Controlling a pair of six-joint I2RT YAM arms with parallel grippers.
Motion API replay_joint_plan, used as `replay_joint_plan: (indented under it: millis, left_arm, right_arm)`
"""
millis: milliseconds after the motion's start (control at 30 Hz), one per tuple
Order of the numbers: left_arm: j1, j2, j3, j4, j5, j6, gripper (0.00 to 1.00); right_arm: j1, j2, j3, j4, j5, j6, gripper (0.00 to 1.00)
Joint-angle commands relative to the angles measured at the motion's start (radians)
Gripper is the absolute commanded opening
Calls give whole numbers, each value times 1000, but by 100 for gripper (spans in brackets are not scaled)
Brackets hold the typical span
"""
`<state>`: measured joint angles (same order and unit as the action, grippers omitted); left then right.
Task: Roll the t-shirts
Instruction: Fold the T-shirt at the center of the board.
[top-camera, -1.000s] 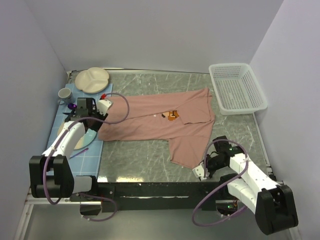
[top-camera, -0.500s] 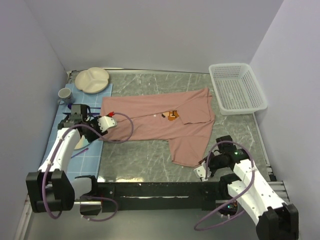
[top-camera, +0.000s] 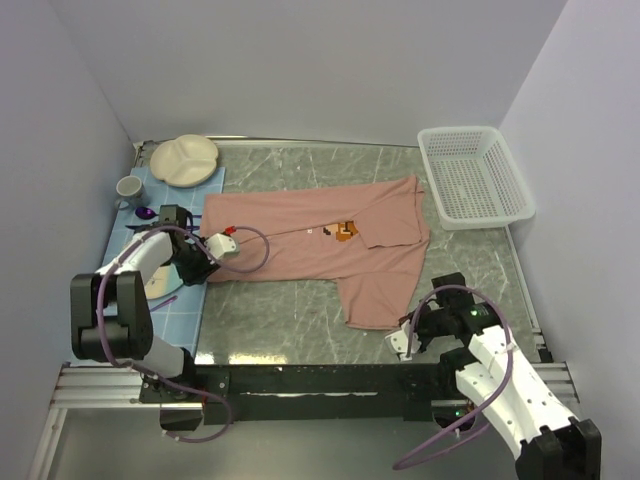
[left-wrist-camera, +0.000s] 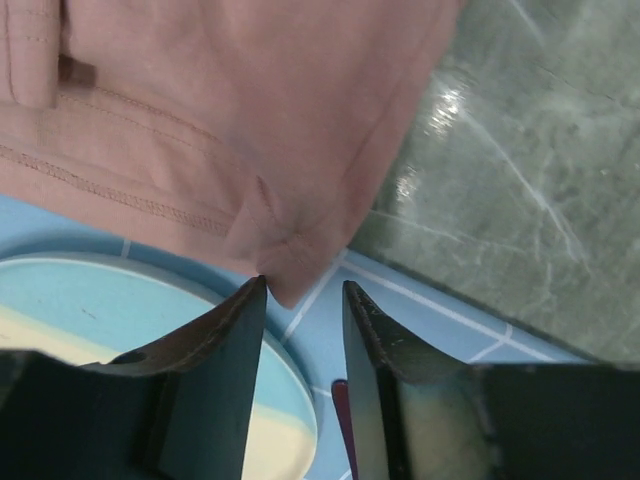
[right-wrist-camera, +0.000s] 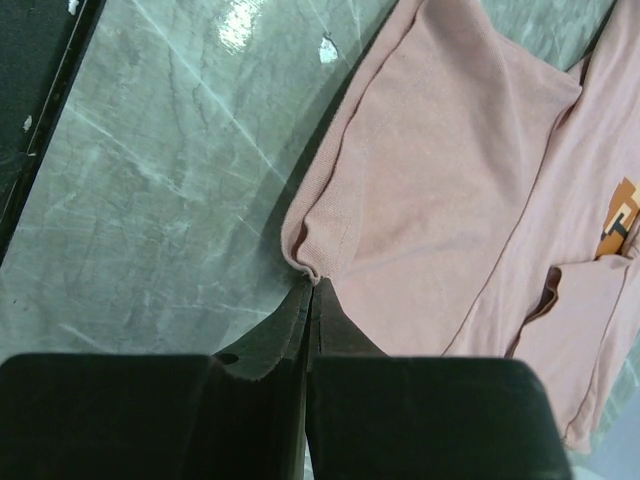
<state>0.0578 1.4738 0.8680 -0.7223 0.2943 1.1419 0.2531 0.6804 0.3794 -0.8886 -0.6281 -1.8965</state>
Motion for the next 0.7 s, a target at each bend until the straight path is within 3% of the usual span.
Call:
replay_joint_plan:
  millis: [0, 67, 167, 200, 667]
  left_arm:
    - [0, 22, 42, 44, 34, -65, 40]
    - [0, 28, 46, 55, 34, -93, 39]
    - [0, 57, 71, 28, 35, -110, 16]
    - [0, 69, 77, 12, 34, -119, 1]
    - [22, -105, 45, -9, 69, -229, 1]
  right_arm:
    - [12, 16, 16, 42, 11, 37, 0]
    - [15, 24, 19, 50, 11, 40, 0]
    - [20, 34, 23, 62, 15, 57, 0]
    - [18, 38, 24, 75, 21, 74, 0]
    - [-9, 54, 176, 328, 209, 653, 0]
